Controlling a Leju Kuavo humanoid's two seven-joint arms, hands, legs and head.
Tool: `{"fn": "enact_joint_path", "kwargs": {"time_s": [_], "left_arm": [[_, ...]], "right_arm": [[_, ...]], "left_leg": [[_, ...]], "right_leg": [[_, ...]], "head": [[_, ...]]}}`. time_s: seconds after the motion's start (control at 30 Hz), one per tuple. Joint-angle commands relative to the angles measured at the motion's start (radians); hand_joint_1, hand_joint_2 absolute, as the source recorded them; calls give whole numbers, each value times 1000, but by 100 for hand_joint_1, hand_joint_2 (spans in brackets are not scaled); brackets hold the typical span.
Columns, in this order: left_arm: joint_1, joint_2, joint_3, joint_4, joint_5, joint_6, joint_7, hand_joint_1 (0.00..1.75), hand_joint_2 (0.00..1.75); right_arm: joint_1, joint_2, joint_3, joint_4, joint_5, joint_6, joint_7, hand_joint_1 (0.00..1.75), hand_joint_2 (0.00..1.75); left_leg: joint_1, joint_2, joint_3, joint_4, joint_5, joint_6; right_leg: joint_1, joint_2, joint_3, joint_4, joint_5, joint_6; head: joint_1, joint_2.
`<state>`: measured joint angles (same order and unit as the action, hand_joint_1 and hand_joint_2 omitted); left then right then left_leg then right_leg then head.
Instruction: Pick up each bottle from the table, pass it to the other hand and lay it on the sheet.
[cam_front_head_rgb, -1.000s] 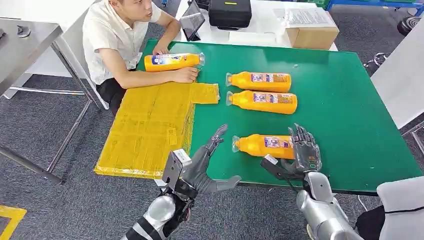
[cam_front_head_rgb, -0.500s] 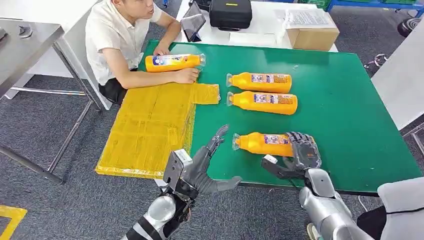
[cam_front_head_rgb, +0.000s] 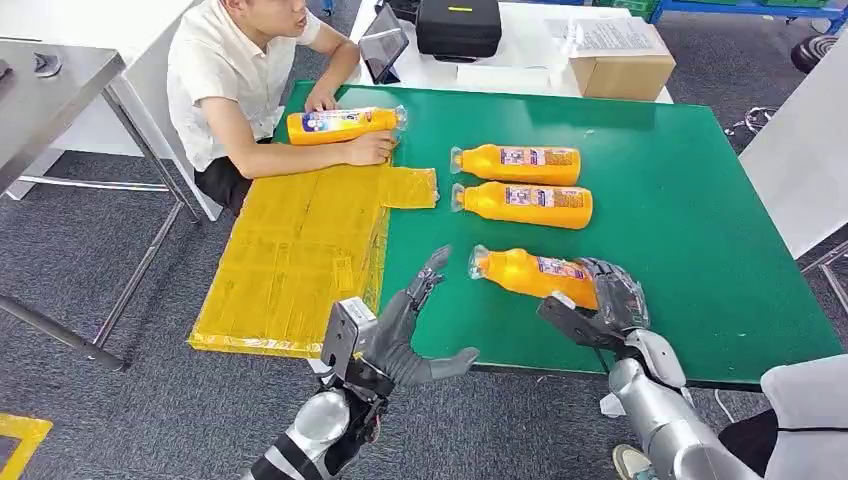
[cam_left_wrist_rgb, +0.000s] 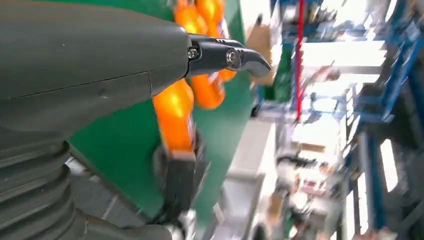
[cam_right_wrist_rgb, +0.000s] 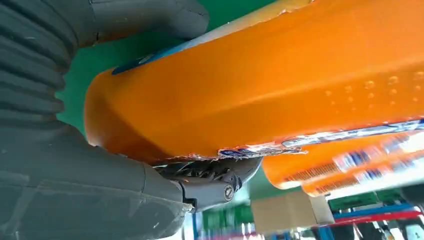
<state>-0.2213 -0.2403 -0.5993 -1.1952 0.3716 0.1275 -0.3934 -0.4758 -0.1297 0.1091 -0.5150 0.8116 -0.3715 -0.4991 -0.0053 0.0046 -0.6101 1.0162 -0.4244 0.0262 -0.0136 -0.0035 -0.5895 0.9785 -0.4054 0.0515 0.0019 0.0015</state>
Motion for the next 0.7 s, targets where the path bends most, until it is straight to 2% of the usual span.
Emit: {"fn": "enact_joint_path", "kwargs": {"time_s": [0.03, 0.1, 0.17, 0.2, 0.23, 0.3, 0.37, 0.4, 0.5, 0.7], "left_arm": [[72, 31, 82, -114, -28, 175, -97, 0, 175], [72, 31, 82, -114, -28, 175, -97, 0, 175], [101, 25, 119, -140, -32, 223, -121, 0, 175], [142, 22, 155, -179, -48, 282, -169, 0, 175], [316, 18, 245, -362, 84, 239, -171, 0, 175], [317, 22, 244, -356, 92, 238, -161, 0, 175], [311, 33, 236, -328, 98, 237, -138, 0, 175], [297, 53, 219, -286, 134, 202, -82, 0, 175], [268, 73, 184, -194, 218, 68, -20, 0, 175], [233, 67, 156, -169, 207, 36, -22, 0, 175]], "right_arm": [[188, 91, -60, -228, -241, 100, -51, 175, 175], [188, 91, -60, -228, -241, 100, -51, 175, 175], [225, 99, -61, -319, -291, 94, -57, 175, 175], [282, 113, -61, -454, -356, 100, -57, 175, 175], [403, 157, -21, -810, -479, 76, -28, 175, 175], [406, 162, -18, -825, -494, 69, -31, 175, 175], [410, 158, -3, -842, -500, 65, -33, 175, 175], [406, 159, 6, -841, -506, 59, -35, 173, 175], [370, 161, 37, -797, -518, 64, -37, 166, 175], [327, 179, 100, -729, -515, 73, -33, 162, 175]], "left_leg": [[2, -1, 2, -2, 0, -2], [2, -1, 2, -2, 0, -2], [2, 0, 2, -2, 0, -2], [2, 0, 3, -3, 0, -3], [2, 4, 5, -2, -1, -3], [2, 4, 5, -2, -3, -3], [2, 5, -6, -1, -3, -2], [3, 5, -5, 0, -4, -3], [2, 1, -7, -1, -2, -2], [1, 1, -9, -1, -2, -2]], "right_leg": [[2, -1, 3, -3, 0, -3], [2, -1, 3, -3, 0, -3], [2, 0, 3, -2, 0, -2], [2, 1, 3, -3, 0, -3], [2, 3, 4, -2, 0, -3], [2, 3, 3, -1, -1, -3], [2, 5, -6, 2, -3, -3], [3, 6, -6, 2, -4, -3], [2, 2, -7, 1, -3, -3], [1, 3, -8, 0, -2, -3]], "head": [[0, 0], [0, 0], [0, 0], [0, 0], [-1, 0], [-1, 0], [-1, 0], [-1, 0], [-1, 0], [-1, 0]]}}
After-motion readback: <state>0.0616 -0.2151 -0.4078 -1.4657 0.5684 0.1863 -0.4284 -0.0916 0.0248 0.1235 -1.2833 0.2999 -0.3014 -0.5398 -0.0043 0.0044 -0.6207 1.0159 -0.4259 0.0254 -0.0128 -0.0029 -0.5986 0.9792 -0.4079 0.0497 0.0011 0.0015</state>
